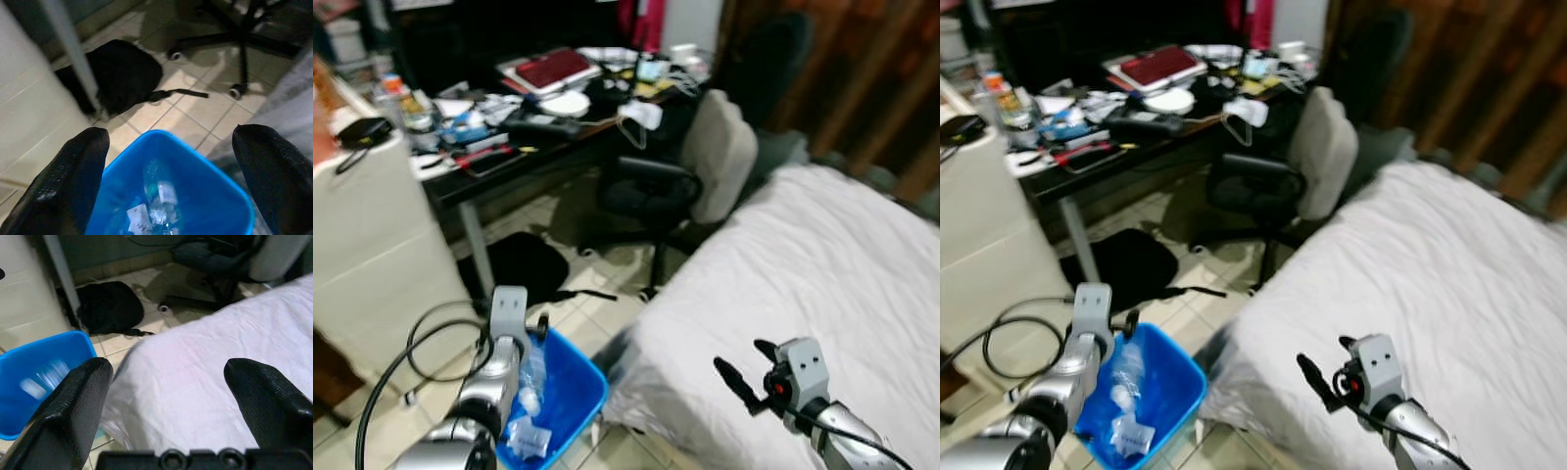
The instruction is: Clean up the room
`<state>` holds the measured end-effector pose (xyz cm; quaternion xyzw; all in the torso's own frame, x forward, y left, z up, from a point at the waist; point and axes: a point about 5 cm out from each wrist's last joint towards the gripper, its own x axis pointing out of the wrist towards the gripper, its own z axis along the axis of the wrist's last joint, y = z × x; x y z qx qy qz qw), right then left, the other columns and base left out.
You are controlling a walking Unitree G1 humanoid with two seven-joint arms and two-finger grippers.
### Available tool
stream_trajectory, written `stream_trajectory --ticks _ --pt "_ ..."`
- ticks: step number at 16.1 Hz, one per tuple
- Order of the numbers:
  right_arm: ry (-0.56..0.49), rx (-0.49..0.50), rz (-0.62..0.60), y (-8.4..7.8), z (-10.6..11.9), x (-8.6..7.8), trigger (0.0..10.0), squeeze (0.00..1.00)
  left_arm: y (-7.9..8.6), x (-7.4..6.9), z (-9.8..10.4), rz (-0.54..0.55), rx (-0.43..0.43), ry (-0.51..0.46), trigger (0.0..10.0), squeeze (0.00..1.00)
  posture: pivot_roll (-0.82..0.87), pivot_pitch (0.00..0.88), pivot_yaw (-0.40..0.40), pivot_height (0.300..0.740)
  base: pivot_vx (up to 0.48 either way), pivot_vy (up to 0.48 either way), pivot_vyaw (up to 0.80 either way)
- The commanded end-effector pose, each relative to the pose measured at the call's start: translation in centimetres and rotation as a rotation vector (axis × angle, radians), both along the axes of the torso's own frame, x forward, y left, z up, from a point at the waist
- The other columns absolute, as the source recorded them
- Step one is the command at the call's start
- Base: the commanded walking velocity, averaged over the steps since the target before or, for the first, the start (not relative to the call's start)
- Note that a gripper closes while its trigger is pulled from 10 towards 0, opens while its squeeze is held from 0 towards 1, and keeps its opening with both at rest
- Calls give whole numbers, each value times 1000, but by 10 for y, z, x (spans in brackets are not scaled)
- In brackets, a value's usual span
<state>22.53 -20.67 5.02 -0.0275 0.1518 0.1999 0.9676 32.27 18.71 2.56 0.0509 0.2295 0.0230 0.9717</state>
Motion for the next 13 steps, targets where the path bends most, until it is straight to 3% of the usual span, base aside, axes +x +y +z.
stream_trajectory --ticks 1,2,4,6,7,8,9,11,13 --pt "-6 3 -14 1 3 -1 10000 0 -6 -7 -11 -33 16 66 10000 1000 -206 145 -66 740 0 0 0" --pt "-10 4 -18 3 3 0 10000 0 -6 -10 -14 -42 27 85 10000 0 -199 134 -51 740 0 0 0" --pt "-35 18 -49 6 4 8 10000 0 -7 -17 -20 -77 35 67 10000 0 -178 96 -15 740 0 0 0" --pt "-85 35 -121 5 10 17 10000 0 2 -20 -13 -68 -15 -68 10000 0 -144 61 7 740 0 0 0" --pt "-132 44 -188 0 17 20 10000 0 8 -23 2 -73 -34 -238 10000 0 -121 44 13 740 0 0 0" --pt "-168 43 -218 -2 21 20 10000 0 4 -28 19 -98 -44 -352 10000 0 -80 12 20 740 0 0 0" --pt "-219 45 -244 -1 27 20 10000 0 -11 -41 49 -162 -52 -512 10000 0 -60 0 20 740 0 0 0" --pt "-251 61 -242 4 31 23 10000 0 -28 -51 71 -228 -74 -601 10000 0 -52 0 19 740 0 0 0" --pt "-289 98 -246 13 33 34 10000 0 -36 -57 57 -244 -98 -577 10000 0 -37 0 17 740 0 -476 0"
